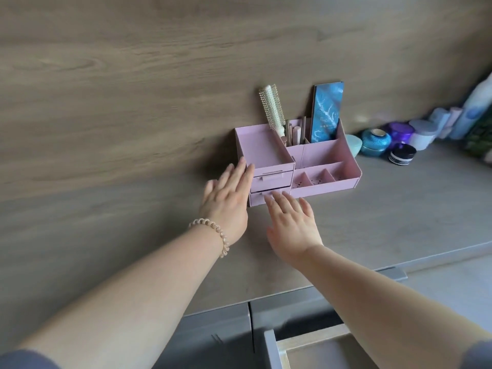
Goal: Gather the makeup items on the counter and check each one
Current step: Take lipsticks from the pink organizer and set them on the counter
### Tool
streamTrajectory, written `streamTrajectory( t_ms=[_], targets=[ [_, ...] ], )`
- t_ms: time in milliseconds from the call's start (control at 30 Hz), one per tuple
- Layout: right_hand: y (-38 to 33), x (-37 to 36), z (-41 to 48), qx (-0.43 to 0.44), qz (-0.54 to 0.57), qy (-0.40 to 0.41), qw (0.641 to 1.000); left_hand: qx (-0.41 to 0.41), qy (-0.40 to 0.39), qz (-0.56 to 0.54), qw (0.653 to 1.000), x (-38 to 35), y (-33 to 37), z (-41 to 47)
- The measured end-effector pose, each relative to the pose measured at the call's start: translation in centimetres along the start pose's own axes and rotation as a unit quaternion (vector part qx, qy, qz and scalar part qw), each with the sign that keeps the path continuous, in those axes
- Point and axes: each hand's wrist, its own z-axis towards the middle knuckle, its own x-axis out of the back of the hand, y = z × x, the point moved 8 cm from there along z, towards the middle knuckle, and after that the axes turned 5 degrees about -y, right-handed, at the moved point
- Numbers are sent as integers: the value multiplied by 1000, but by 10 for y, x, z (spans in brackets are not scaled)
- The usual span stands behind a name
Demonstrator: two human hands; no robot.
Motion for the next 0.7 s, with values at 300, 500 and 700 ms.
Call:
streamTrajectory(
  t_ms=[300, 500, 700],
  targets=[
    [0, 16, 23, -7, -97, 210, 973, -48, 34, -6, 998, -11, -1, 13],
    [-1, 25, 36, 1, -137, 227, 964, -56, 13, -17, 998, -12, 0, 14],
    [7, 22, 17, 23, -137, 250, 958, -54, -2, -15, 998, -17, -4, 15]
  ],
)
